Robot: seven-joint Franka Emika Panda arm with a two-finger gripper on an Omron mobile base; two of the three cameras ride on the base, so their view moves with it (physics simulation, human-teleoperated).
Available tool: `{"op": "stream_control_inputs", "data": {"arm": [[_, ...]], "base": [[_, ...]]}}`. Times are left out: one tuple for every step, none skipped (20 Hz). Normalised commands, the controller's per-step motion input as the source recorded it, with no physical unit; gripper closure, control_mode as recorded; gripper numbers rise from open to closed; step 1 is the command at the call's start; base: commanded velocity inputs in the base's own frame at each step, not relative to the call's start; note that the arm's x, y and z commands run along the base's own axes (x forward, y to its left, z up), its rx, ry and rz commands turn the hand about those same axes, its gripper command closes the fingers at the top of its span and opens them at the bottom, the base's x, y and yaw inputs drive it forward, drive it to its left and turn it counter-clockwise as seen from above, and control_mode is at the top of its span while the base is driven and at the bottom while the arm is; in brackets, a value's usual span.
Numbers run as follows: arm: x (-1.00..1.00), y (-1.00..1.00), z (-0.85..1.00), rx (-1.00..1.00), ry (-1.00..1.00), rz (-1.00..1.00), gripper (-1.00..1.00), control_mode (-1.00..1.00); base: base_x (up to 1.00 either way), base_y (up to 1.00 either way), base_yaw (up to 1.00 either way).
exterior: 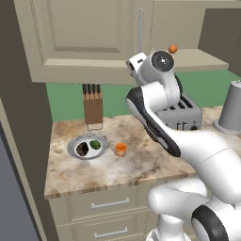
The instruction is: Pick the avocado and bread from the counter and place them on the plate. Then pick the jam from the cabinet and place it next to the plate. Lastly close the cabinet door.
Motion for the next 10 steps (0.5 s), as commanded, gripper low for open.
{"op": "stream_control_inputs", "data": {"arm": [[1.00, -0.54, 0.00, 0.00, 0.00, -0.02, -1.00, -1.00], [1.00, -0.44, 0.00, 0.00, 0.00, -0.04, -1.00, -1.00], [1.00, -0.33, 0.00, 0.00, 0.00, -0.04, -1.00, -1.00], [1.00, -0.31, 0.00, 0.00, 0.00, -0.05, -1.00, -1.00], [1.00, -0.29, 0.00, -0.01, 0.00, -0.05, -1.00, -1.00], [1.00, -0.26, 0.00, -0.02, 0.00, -0.06, -1.00, -1.00], [1.00, -0.24, 0.00, -0.03, 0.00, -0.06, -1.00, -1.00], [1.00, -0.18, 0.00, -0.04, 0.00, -0.07, -1.00, -1.00], [1.00, -0.17, 0.00, -0.05, 0.00, -0.07, -1.00, -1.00], [1.00, -0.17, 0.00, -0.05, 0.00, -0.07, -1.00, -1.00]], "base": [[0.00, 0.00, 0.00], [0.00, 0.00, 0.00], [0.00, 0.00, 0.00], [0.00, 0.00, 0.00], [0.00, 0.00, 0.00], [0.00, 0.00, 0.00], [0.00, 0.00, 0.00], [0.00, 0.00, 0.00], [0.00, 0.00, 0.00], [0.00, 0.00, 0.00]]}}
